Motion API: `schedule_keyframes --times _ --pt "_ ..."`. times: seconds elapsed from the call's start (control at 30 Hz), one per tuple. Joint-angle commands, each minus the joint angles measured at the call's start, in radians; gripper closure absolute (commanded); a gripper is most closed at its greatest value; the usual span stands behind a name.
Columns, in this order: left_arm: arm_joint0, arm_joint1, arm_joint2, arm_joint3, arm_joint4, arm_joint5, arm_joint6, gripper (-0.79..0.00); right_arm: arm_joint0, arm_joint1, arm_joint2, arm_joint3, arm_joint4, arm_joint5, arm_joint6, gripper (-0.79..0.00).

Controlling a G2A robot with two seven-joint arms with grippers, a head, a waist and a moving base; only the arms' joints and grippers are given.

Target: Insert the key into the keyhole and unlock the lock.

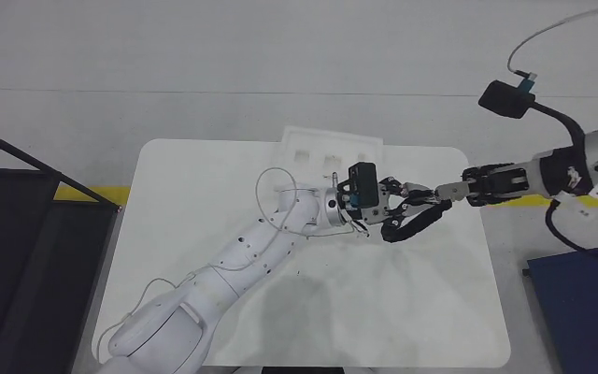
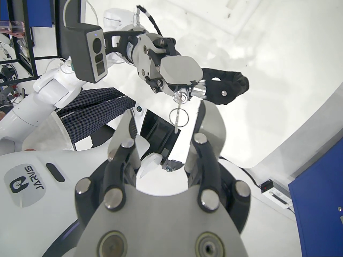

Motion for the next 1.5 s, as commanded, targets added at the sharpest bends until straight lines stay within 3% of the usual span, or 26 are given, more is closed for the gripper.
schedule_keyframes --times 0.0,0.37,0.53,0.7,1.0,1.47 --pt "0.008 0.002 -0.013 0.004 -0.023 -0.016 -0.004 0.000 -0.010 -0.003 0.009 0.016 0.029 -0.068 -0.042 -0.785" --pt "0.024 0.016 -0.094 -0.021 -0.218 -0.214 -0.140 0.000 -0.079 -0.003 0.069 0.074 0.023 -0.601 -0.202 -0.785" --pt "0.021 0.026 -0.137 -0.038 -0.320 -0.296 -0.250 0.000 -0.108 -0.003 0.084 0.092 0.011 -0.797 -0.190 -0.785" --pt "0.025 0.039 -0.159 -0.079 -0.420 -0.303 -0.359 0.000 -0.112 -0.009 0.087 0.099 -0.028 -0.943 -0.114 -0.785" --pt "0.032 0.073 -0.130 -0.156 -0.587 -0.303 -0.493 0.000 -0.071 -0.013 0.013 0.010 -0.222 -0.962 -0.134 -0.785" --pt "0.059 0.123 -0.153 -0.186 -0.621 -0.303 -0.587 0.000 -0.064 -0.013 0.006 0.024 -0.222 -0.968 -0.139 -0.785"
